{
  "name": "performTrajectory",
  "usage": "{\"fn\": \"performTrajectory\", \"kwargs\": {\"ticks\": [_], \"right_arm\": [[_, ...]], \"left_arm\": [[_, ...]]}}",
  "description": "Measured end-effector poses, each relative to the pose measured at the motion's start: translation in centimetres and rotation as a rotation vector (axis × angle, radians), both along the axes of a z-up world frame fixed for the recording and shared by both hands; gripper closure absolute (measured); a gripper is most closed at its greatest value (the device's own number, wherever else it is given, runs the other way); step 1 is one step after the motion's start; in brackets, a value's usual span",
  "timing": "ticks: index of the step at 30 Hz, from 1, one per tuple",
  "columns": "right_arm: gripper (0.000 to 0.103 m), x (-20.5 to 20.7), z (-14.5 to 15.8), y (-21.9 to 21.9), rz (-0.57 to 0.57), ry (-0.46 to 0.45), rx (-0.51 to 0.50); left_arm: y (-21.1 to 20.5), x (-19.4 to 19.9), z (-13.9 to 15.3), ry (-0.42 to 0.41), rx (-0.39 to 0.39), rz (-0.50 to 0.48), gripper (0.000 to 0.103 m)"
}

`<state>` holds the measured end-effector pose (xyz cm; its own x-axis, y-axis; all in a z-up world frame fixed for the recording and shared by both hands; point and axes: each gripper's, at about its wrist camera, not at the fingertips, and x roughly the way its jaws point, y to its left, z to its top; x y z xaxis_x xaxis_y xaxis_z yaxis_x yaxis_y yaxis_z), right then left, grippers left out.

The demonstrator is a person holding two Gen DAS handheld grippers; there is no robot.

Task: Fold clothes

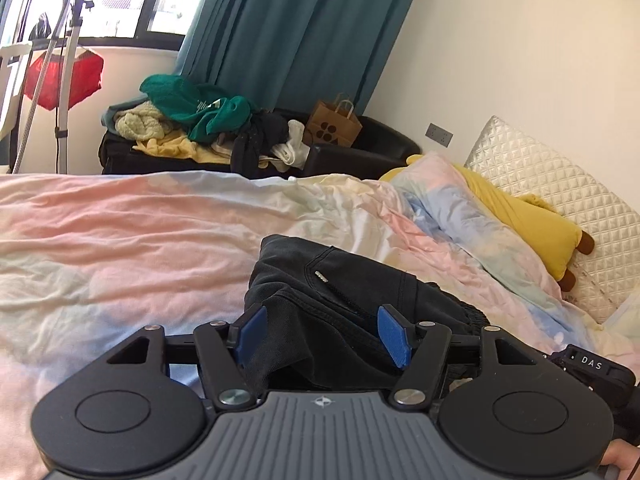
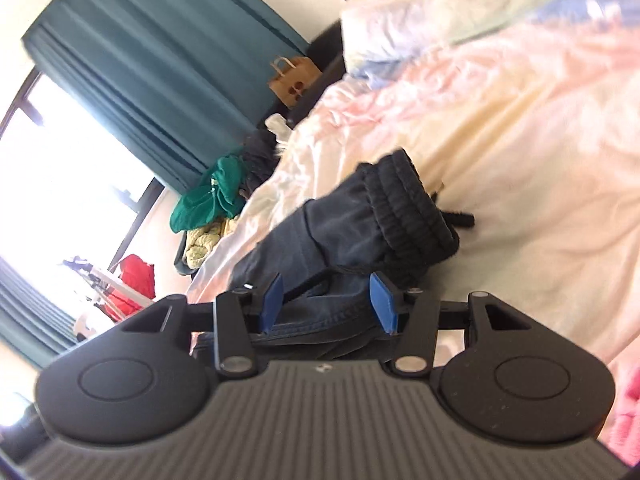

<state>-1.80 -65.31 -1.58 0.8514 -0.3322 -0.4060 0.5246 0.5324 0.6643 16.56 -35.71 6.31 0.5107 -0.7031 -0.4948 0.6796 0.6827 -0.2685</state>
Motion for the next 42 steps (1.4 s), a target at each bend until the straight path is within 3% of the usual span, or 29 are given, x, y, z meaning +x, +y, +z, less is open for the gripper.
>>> {"fn": "performTrajectory", "kwargs": {"ticks": [6,12,13,17,19,25,28,30,31,38,42], "right_arm": [[0.051,-4.0,8.5,6.3,0.077,0.010,-0.296],[0.051,-7.6,13.0,12.1,0.118,0.001,-0.429],[0.051,-8.0,13.2,13.1,0.122,0.000,-0.443],[0.051,-9.2,13.0,16.6,0.130,0.007,-0.478],[0.051,-9.5,12.5,17.9,0.131,0.017,-0.492],[0.045,-9.2,10.0,20.8,0.108,0.046,-0.522],[0.035,-9.1,8.8,22.2,0.097,0.061,-0.537],[0.017,-8.8,8.1,23.0,0.093,0.073,-0.547],[0.015,-8.4,7.7,23.1,0.094,0.080,-0.553],[0.016,-5.9,5.2,24.3,0.101,0.134,-0.589],[0.016,-4.5,3.8,25.0,0.105,0.165,-0.610]], "left_arm": [[3.8,-7.5,5.3,-0.107,0.012,0.008,0.039],[8.2,-13.3,8.6,-0.151,-0.010,0.032,0.028],[9.0,-14.3,8.9,-0.160,-0.013,0.043,0.022],[12.0,-17.7,9.3,-0.213,-0.017,0.061,0.003],[13.1,-19.1,9.0,-0.245,-0.008,0.057,0.001],[15.9,-21.4,7.3,-0.310,-0.012,0.087,0.000],[16.7,-21.1,5.9,-0.297,-0.028,0.085,0.000],[16.9,-20.8,4.9,-0.304,-0.008,0.079,0.000],[17.0,-20.6,4.5,-0.313,0.006,0.079,0.000],[17.7,-18.2,1.1,-0.282,0.003,0.079,0.000],[17.1,-17.0,-0.9,-0.308,0.068,0.088,0.000]]}}
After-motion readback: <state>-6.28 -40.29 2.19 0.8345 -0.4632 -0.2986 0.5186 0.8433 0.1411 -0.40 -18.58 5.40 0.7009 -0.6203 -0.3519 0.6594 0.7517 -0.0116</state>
